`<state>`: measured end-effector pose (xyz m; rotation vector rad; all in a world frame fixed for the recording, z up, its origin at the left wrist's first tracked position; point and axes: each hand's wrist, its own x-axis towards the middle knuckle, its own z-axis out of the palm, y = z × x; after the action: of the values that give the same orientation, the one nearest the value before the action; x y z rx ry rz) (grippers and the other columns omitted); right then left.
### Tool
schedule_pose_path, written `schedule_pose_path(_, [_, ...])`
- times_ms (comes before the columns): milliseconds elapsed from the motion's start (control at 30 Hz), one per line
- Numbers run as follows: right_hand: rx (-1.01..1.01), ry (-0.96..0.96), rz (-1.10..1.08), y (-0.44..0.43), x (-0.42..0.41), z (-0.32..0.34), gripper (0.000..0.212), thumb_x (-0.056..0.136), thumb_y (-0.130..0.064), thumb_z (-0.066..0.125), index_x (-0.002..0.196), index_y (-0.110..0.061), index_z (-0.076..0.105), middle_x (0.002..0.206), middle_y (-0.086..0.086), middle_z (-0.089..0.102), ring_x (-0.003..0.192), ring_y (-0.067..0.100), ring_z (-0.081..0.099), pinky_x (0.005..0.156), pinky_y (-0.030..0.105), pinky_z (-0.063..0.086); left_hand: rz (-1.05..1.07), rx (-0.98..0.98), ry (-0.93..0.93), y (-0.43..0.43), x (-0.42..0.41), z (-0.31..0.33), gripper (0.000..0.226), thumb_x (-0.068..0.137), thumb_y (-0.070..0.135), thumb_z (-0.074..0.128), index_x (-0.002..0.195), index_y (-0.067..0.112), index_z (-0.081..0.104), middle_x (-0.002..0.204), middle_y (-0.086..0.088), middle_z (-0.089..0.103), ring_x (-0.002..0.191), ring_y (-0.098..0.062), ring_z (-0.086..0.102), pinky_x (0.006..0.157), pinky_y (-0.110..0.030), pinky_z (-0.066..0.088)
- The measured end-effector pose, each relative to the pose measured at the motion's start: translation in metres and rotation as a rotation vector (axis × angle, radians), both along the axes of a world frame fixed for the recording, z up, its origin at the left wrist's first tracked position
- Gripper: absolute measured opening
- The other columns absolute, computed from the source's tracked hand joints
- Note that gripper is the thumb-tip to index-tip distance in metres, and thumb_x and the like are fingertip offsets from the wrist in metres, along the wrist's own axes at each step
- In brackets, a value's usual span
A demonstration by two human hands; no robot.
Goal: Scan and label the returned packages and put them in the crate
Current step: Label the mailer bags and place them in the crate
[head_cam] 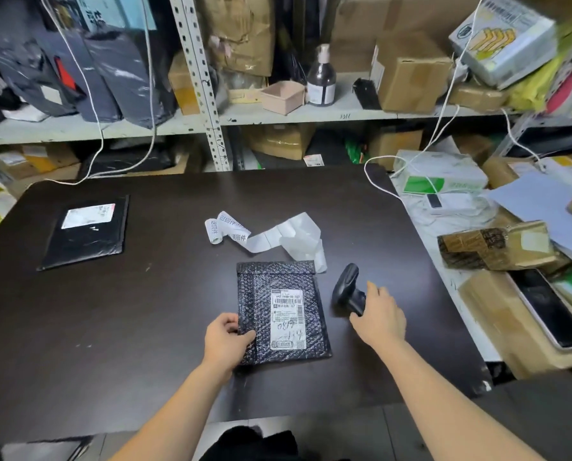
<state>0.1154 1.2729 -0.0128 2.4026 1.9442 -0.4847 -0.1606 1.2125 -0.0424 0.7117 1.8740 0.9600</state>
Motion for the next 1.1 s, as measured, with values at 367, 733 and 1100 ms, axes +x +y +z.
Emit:
schedule_pose_path(367, [-0.121,0.177,0.170,0.012,-0.002,0.039,0.012,0.082,-0.032,0.057,0.094,-0.028,0.059,0.092,-0.006,0.066,0.084,0.026,0.060,0.067,0.030,0.043,-0.004,0.056,-0.020,0.014,-0.020,-0.010,0.028,0.076,-0.007,0.078,0.089,0.013,0.065,0.083,-0.005,0.067,0.061,-0.016,0.060,0.060,-0.027,0.051])
schedule_pose_path(733, [-0.110,0.044,0.357,-0.006,-0.011,0.106,0.027,0.078,-0.051,0.063,0.075,-0.024,0.061,0.074,-0.008,0.066,0.072,0.017,0.065,0.071,0.039,0.058,-0.028,0.109,-0.008,0.031,-0.032,-0.014,0.029,0.077,-0.005,0.078,0.089,0.018,0.066,0.087,-0.002,0.068,0.068,-0.014,0.061,0.065,-0.024,0.049])
schedule_pose_path(1100, [-0.033,0.036,0.277,-0.011,-0.014,0.106,0.029,0.074,-0.055,0.057,0.072,-0.026,0.058,0.069,-0.009,0.066,0.065,0.010,0.060,0.054,0.025,0.043,-0.091,0.108,-0.001,0.031,-0.044,-0.015,0.029,0.076,-0.005,0.078,0.084,0.019,0.064,0.076,0.004,0.063,0.045,0.004,0.056,0.044,-0.012,0.044])
